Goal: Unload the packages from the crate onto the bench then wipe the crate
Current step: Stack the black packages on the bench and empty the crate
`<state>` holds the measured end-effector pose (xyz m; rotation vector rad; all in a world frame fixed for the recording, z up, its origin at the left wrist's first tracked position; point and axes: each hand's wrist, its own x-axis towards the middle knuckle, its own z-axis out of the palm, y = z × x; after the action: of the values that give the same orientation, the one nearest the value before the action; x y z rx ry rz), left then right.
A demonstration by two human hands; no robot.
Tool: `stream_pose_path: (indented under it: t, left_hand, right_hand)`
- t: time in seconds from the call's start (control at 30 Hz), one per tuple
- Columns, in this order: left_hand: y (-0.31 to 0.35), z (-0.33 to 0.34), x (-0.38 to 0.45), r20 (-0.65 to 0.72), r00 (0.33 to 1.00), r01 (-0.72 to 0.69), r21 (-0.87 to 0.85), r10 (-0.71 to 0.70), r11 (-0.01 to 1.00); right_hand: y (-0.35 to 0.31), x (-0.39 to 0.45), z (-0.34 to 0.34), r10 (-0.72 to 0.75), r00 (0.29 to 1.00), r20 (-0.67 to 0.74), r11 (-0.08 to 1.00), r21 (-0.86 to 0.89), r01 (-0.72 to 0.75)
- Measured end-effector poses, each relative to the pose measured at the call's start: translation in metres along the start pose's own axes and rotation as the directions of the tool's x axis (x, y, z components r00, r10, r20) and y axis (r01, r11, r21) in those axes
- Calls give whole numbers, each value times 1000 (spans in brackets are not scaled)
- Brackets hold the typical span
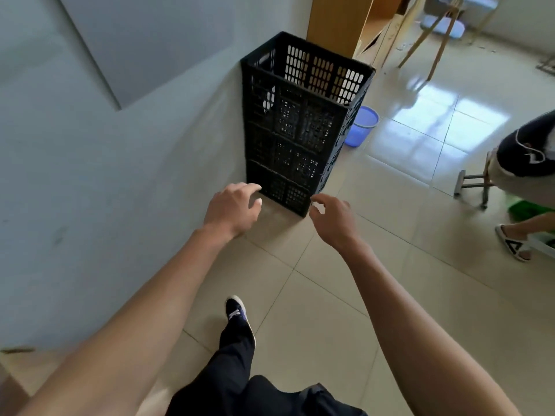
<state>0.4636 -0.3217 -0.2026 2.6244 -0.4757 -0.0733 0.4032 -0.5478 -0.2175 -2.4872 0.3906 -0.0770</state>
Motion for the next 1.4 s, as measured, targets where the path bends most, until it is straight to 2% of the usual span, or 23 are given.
stream_pose_path:
  t: [0.2, 0.43, 0.73, 0.9, 1.1, 1.4]
  left_hand:
    - [-35, -11, 103, 50, 998, 33, -43, -31, 999]
    - [-35, -23, 201, 44, 999, -5, -92, 9, 996]
    - [-12, 6, 340, 63, 997, -36, -99, 42, 994]
    - [12, 11, 422, 67, 998, -16, -53, 20, 998]
    - [15, 12, 494, -11, 1000, 25, -78, -26, 997]
    - [-8, 26, 594, -13, 998, 61, -99, -62, 993]
  right_hand:
    - [-31, 97, 16, 17, 999, -35, 1000, 12, -17]
    - [-52, 181, 13, 53, 998, -41, 998, 29, -52]
    - [-25, 316, 0, 101, 994, -42, 981, 173, -92]
    - [-11, 410, -20, 73, 996, -42, 969, 241, -61]
    - [-5, 495, -36, 10, 1000, 13, 964, 264, -13]
    - [8, 587, -13, 57, 990, 129, 964, 251, -89]
